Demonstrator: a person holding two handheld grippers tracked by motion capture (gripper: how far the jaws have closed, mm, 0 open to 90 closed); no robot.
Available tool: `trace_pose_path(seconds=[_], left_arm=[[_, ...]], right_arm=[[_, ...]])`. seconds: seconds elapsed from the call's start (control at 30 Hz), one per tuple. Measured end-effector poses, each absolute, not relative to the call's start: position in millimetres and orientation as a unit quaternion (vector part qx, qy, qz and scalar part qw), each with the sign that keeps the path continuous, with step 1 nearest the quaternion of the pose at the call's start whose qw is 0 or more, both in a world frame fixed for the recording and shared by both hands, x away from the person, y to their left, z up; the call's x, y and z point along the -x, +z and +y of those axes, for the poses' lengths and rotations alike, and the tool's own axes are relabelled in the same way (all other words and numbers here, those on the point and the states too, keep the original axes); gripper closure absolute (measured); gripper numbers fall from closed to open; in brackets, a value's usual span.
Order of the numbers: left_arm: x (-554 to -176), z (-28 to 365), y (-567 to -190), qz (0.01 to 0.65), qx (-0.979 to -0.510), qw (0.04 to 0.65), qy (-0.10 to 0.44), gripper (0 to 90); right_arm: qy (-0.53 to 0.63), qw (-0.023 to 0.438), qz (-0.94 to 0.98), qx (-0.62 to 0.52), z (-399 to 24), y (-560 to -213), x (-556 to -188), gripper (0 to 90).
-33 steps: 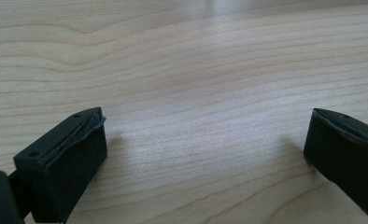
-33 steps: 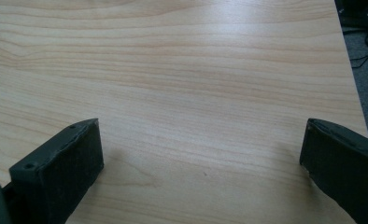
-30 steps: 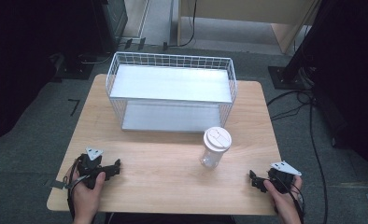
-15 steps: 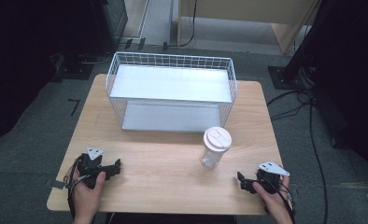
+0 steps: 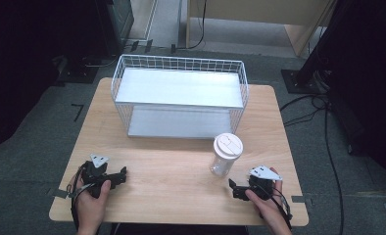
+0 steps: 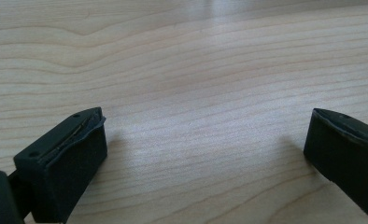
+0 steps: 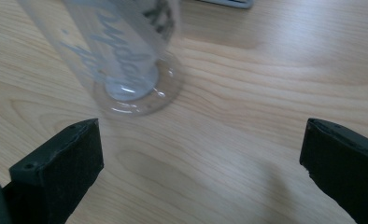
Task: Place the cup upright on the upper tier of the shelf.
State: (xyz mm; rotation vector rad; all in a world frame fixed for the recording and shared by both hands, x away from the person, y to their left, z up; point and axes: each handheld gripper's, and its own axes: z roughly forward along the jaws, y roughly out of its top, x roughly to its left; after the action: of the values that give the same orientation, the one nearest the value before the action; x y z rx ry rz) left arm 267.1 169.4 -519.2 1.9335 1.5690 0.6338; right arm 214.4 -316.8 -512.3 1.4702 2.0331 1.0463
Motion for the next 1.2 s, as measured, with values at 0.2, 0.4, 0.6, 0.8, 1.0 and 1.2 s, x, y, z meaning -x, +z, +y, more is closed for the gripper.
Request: trace_pose_path(seconds=[0.2,0.4,0.6,0.8,1.0,1.2], left_arm=[[-267,169,-519,0.586,-0.722,0.282,0.237,0.0],[-267,169,-519,0.586,-0.722,0.282,0.237,0.0],[-267,169,-519,0.586,-0.722,0.282,0.237,0.0],[-267,169,-519,0.586,-0.722,0.282,0.237,0.0],[-267,169,-519,0.585,-0.723,0.282,0.236,0.0],[-267,170,-519,0.585,-0.723,0.282,0.236,0.0]], right_arm=[[0.401,0.205,0.728,-0.517,-299,-503,-220,0.0],[0.432,0.207,0.716,-0.508,-285,-491,-225,0.0],[0.458,0.211,0.704,-0.500,-277,-481,-230,0.0],[0.475,0.227,0.688,-0.499,-270,-474,-234,5.9],[0.483,0.244,0.670,-0.508,-266,-470,-238,9.8],[0.497,0.262,0.650,-0.512,-262,-464,-241,12.0]])
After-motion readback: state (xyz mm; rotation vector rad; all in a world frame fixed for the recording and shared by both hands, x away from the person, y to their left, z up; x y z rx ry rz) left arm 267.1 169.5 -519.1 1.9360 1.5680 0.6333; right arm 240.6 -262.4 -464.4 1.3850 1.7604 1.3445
